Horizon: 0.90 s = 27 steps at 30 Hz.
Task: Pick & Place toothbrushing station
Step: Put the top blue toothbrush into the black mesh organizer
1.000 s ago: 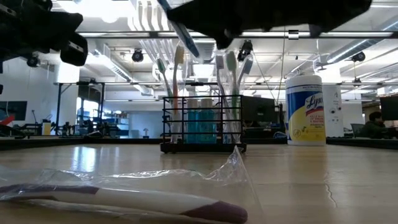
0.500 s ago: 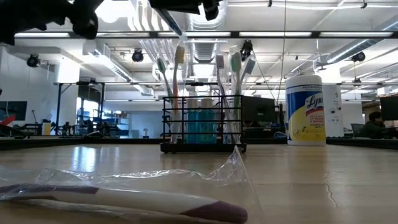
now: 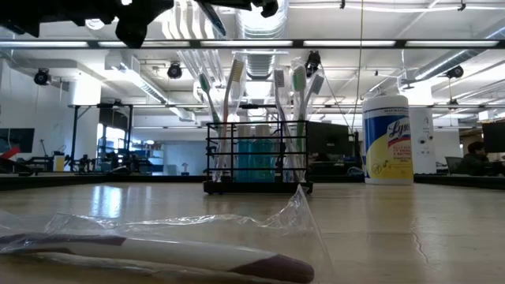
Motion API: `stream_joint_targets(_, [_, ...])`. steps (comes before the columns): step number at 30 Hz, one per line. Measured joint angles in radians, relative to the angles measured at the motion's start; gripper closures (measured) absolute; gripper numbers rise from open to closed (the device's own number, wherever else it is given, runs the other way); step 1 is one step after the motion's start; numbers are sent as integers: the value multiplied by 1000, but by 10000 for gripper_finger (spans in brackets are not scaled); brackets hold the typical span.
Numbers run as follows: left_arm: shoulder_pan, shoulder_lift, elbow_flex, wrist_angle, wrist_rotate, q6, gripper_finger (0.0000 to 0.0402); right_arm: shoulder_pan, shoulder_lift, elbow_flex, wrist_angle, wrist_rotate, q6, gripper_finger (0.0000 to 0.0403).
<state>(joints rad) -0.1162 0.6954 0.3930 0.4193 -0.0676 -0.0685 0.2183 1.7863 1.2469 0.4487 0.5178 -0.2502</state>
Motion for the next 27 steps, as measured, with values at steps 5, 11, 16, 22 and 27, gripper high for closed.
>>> stream_joint_targets(5, [0,81,48,25,-71,-32,160,-4,0,9,1,112,-4,380])
stream_joint_targets(11, [1,162,103,72,-217,-32,165,-4,0,9,-1,172,-12,380])
stream_joint_targets(16, [0,220,141,123,-279,-40,166,-3,0,9,-2,175,-16,380])
stream_joint_targets(22, [0,280,174,134,-345,-62,166,-3,0,4,-4,214,-29,380])
stream_joint_targets(27, [0,317,177,168,-367,-70,206,-3,0,-2,-4,231,-31,380])
